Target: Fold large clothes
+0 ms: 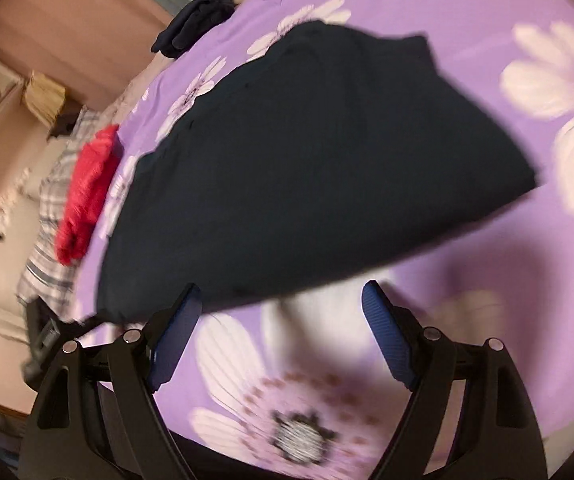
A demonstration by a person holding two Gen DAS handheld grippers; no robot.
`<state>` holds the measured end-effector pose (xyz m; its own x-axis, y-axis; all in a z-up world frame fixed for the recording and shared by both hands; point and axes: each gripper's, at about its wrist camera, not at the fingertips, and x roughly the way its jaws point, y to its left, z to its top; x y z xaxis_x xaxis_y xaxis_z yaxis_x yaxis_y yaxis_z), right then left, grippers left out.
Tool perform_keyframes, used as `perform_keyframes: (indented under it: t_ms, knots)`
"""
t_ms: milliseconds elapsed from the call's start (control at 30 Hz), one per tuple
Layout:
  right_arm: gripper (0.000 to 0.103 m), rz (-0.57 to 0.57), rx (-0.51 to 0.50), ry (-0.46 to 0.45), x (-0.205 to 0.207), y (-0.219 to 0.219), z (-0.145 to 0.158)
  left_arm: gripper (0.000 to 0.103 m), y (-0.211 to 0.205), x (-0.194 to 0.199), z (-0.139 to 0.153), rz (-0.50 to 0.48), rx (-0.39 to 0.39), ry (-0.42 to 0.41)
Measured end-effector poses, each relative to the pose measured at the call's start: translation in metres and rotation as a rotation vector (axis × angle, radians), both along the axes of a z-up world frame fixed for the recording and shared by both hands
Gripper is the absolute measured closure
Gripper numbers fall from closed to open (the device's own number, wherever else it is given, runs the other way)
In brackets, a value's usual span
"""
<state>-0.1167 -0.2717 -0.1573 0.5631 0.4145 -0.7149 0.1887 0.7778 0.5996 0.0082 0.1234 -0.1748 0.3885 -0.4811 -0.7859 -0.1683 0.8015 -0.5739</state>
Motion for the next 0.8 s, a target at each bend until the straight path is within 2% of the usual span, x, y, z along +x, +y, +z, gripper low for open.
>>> perform_keyframes:
  t_ms: [100, 167, 200, 233, 267, 300, 333, 400, 433, 533, 600, 667, 767, 800]
  knots:
    - [0.020, -0.063, 0.120, 0.024, 0.016, 0.003, -0.013, 0.002, -0.002, 0.008, -0.001, 0.019, -0.049, -0.001]
    - [0.021, -0.101, 0.162, 0.028, 0.023, 0.003, -0.018, 0.004, -0.004, 0.014, -0.003, 0.031, -0.045, 0.007]
    - [0.024, -0.114, 0.176, 0.016, 0.025, 0.003, -0.018, 0.005, -0.005, 0.016, -0.004, 0.035, -0.039, 0.014]
    - [0.028, -0.121, 0.180, 0.009, 0.025, 0.002, -0.018, 0.015, -0.005, 0.016, -0.003, 0.038, -0.033, 0.011]
    - [0.038, -0.131, 0.177, 0.009, 0.024, 0.002, -0.018, 0.021, -0.005, 0.016, -0.002, 0.039, -0.015, 0.008]
    - [0.047, -0.139, 0.181, 0.008, 0.023, 0.002, -0.019, 0.033, -0.006, 0.015, -0.002, 0.039, 0.005, 0.009]
    - [0.051, -0.142, 0.192, 0.005, 0.020, 0.000, -0.020, 0.040, -0.003, 0.015, -0.002, 0.040, 0.003, 0.009]
    - [0.062, -0.132, 0.208, -0.011, 0.016, -0.004, -0.021, 0.051, 0.002, 0.013, -0.002, 0.043, -0.005, 0.005]
    - [0.064, -0.127, 0.204, -0.018, 0.016, -0.006, -0.019, 0.057, 0.004, 0.013, -0.001, 0.041, -0.004, 0.002]
    - [0.072, -0.099, 0.162, -0.050, 0.015, -0.001, -0.007, 0.065, 0.005, 0.009, 0.006, 0.021, 0.024, -0.023]
    - [0.074, -0.080, 0.135, -0.063, 0.013, 0.002, 0.001, 0.066, 0.002, 0.005, 0.011, 0.001, 0.063, -0.050]
    - [0.075, -0.062, 0.107, -0.042, 0.015, 0.003, -0.003, 0.066, -0.001, 0.004, 0.005, -0.015, 0.089, -0.047]
    - [0.072, -0.085, 0.185, 0.023, 0.018, -0.005, -0.025, 0.061, 0.003, 0.006, -0.004, -0.022, 0.084, -0.030]
    - [0.070, -0.092, 0.213, 0.017, 0.016, -0.008, -0.027, 0.057, 0.002, 0.005, -0.001, -0.033, 0.103, -0.034]
